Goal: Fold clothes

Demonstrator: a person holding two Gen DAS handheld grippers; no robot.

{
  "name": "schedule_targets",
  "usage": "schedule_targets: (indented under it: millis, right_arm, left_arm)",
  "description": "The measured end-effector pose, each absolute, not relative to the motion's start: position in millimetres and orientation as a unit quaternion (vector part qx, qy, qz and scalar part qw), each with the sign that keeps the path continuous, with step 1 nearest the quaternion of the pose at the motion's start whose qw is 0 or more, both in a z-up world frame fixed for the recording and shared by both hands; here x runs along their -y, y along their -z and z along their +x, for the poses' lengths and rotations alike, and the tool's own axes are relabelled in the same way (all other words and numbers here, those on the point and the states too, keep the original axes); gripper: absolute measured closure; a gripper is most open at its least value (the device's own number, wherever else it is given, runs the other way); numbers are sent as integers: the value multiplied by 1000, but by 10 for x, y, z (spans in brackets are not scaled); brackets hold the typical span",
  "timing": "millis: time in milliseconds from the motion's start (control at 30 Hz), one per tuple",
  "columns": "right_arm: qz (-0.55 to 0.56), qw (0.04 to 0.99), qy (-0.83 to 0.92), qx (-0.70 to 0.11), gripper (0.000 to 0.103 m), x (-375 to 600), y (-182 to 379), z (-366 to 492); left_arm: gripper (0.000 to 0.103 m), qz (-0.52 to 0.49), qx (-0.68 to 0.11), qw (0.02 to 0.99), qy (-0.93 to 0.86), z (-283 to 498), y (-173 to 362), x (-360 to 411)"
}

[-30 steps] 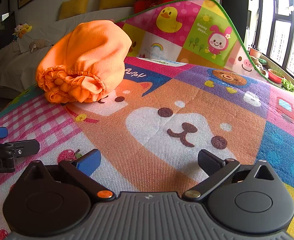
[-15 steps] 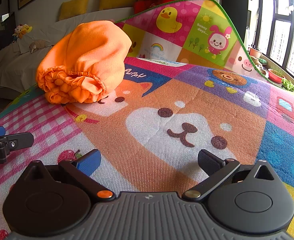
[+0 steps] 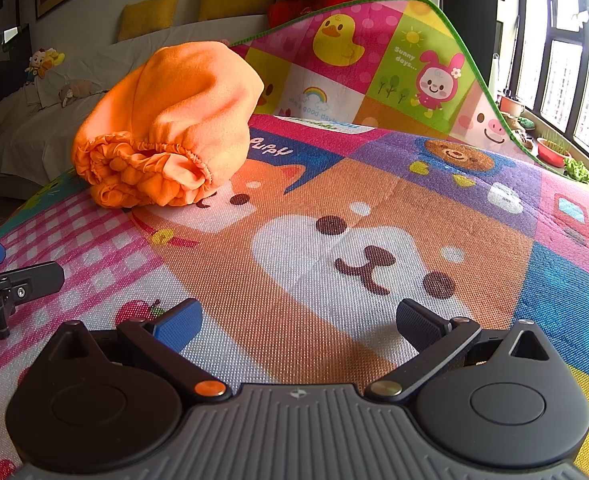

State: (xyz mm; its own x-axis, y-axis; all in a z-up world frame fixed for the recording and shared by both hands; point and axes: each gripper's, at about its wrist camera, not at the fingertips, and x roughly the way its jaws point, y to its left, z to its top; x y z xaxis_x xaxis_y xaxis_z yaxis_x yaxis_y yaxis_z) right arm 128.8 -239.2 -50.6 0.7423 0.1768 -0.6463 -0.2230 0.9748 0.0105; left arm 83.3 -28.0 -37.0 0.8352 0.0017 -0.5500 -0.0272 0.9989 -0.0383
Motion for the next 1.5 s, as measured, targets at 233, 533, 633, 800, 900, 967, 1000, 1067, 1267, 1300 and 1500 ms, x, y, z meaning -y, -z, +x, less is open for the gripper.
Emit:
schedule_targets:
  millis: [233,533,633,800,900,967,1000,1067,1267,1300,1500]
  right_arm:
    - [-63,936,-108,-330,0,2306,497,1270]
    - [-33,931,-136,-338,0,2412,516,1366]
    - [-45,931,-131,-337,0,2367,523,1352]
    - [-46,931,-131,-338,0,2368,523,1352]
    - [-44,931,-131,-338,0,2372,523,1359]
    - [-45,931,-131,-338,0,2369,522,1359]
    - [-45,931,-131,-338,0,2368,522,1360]
    - [-45,931,-131,-338,0,2367,521,1360]
    - [-45,931,-131,-338,0,2373,520,1357]
    - [-45,931,-131,-338,0,2372,520,1356]
    - [-45,931,-130,-338,0,2367,517,1355]
  left_arm:
    - [0,10,-265,964,-27,768,299,339]
    - [0,-9,-276,961,-12,783,321,293]
    - [0,-4,-275,961,-19,779,329,308]
    - [0,-2,-278,960,-18,779,344,309]
    - [0,-5,-281,960,-18,785,347,299]
    - [0,-7,-282,959,-17,785,349,293]
    - [0,-8,-283,959,-17,786,350,290]
    - [0,-11,-284,959,-16,787,352,284]
    - [0,-11,-288,957,-16,792,358,288]
    - [0,-10,-288,958,-16,791,358,291]
    - [0,-5,-284,959,-14,783,354,304]
